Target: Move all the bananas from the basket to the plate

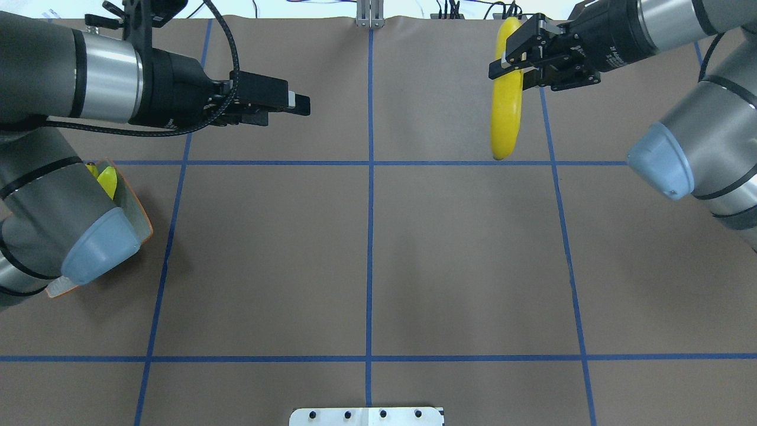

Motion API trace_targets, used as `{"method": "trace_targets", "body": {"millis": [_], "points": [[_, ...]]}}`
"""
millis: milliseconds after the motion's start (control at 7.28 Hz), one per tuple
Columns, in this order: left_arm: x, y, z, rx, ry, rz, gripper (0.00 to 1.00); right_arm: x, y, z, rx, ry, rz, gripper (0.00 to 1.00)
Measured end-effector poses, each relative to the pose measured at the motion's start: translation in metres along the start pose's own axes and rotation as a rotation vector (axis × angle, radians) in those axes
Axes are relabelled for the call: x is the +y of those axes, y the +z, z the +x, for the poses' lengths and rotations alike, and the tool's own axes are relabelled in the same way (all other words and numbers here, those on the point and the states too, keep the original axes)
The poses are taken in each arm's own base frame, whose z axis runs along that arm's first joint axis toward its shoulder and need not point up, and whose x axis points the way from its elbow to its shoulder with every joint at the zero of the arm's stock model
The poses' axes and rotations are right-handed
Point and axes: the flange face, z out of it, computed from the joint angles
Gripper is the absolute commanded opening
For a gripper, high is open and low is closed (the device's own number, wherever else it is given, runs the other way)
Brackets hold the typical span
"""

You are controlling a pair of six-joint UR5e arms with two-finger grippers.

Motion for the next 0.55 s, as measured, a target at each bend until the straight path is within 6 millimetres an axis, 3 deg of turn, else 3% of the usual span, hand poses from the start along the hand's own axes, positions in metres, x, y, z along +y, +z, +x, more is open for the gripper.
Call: {"method": "trace_targets", "body": {"millis": [275,549], "points": [[0.011,0.016,0.023,0.076,0.029,-0.022,1.00,0.029,0.016,-0.029,-0.094,0.052,0.012,0.00],[0.022,0.034,0.032,0.133,0.052,-0.044,1.00,0.057,0.031,-0.051,-0.181,0.129,0.012,0.00]]}}
